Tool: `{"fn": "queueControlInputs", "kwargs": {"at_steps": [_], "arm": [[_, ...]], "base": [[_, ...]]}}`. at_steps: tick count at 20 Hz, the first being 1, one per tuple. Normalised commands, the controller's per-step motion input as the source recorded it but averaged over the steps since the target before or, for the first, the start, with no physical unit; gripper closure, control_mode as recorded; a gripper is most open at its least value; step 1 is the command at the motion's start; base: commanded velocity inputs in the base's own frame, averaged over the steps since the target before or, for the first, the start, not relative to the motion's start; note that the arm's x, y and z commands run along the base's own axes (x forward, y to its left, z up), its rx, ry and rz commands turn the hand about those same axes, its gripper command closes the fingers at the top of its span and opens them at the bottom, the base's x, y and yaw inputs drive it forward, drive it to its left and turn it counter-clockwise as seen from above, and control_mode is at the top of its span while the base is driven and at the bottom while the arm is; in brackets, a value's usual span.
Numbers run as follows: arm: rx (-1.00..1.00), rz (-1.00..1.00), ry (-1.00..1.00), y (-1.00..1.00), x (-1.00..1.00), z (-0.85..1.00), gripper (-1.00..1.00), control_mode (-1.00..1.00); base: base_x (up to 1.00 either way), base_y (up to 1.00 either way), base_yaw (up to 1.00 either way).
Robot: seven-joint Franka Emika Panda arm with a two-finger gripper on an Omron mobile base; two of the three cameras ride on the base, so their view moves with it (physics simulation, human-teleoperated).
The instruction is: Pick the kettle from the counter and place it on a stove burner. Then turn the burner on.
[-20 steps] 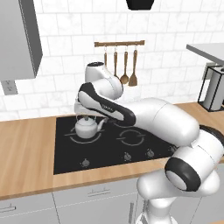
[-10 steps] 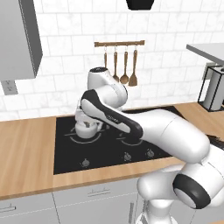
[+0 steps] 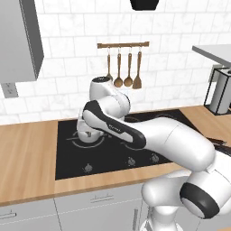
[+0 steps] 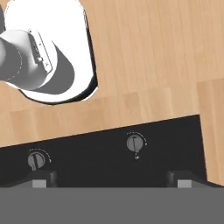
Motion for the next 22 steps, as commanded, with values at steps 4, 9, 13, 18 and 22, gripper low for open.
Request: {"fn": "queueControlInputs", "kwargs": {"at_steps": [4, 9, 13, 18, 22], "arm": [[0.00, 0.09, 0.00, 0.13, 0.00, -0.13, -1.00, -1.00], [0.00, 0.11, 0.00, 0.01, 0.09, -0.23, -1.00, -1.00], [0.00, 0.08, 0.00, 0.00, 0.21, -0.24, -1.00, -1.00], [0.00, 0.06, 0.00, 0.00, 0.22, -0.19, -1.00, -1.00], [0.00, 0.05, 0.00, 0.00, 0.20, -0.15, -1.00, -1.00]], "base": [[0.00, 0.00, 0.00], [0.00, 0.00, 0.00], [0.00, 0.00, 0.00], [0.00, 0.00, 0.00], [0.00, 0.00, 0.00]]}}
